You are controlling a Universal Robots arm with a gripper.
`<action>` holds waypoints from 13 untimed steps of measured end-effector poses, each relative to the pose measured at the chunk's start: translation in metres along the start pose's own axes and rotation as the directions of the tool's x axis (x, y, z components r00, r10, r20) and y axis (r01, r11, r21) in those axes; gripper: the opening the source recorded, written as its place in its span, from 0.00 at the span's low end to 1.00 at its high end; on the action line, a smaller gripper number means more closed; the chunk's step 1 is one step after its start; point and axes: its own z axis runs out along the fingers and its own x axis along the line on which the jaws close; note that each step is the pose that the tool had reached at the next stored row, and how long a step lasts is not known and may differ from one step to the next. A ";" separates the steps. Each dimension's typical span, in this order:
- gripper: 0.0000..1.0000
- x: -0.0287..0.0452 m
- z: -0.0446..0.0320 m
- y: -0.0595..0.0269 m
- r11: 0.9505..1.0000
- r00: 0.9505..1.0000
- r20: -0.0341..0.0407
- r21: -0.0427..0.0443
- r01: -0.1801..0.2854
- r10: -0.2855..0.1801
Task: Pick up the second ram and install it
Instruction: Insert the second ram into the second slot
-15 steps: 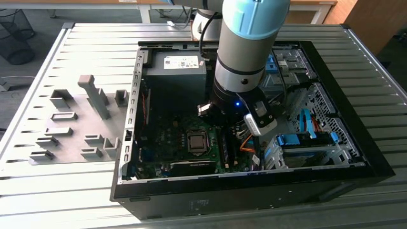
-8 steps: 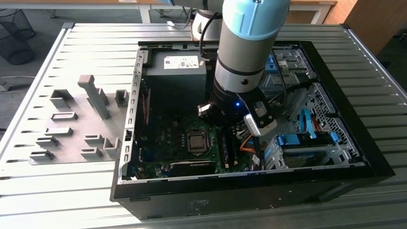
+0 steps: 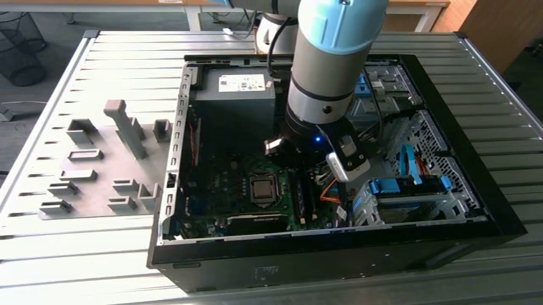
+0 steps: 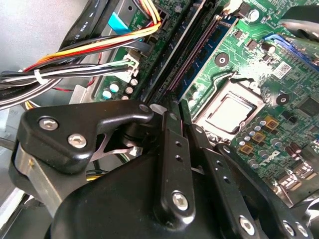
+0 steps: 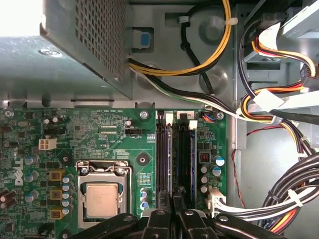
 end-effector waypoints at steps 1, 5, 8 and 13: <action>0.14 0.0000 0.0005 0.0000 1.000 1.000 0.000 0.000 0.000 0.000; 0.14 0.0000 0.0021 -0.0001 1.000 1.000 0.000 0.001 0.000 0.000; 0.14 -0.0001 0.0022 -0.0001 1.000 1.000 0.000 0.000 0.000 0.000; 0.14 0.0001 0.0019 -0.0003 1.000 1.000 0.000 0.000 0.002 -0.002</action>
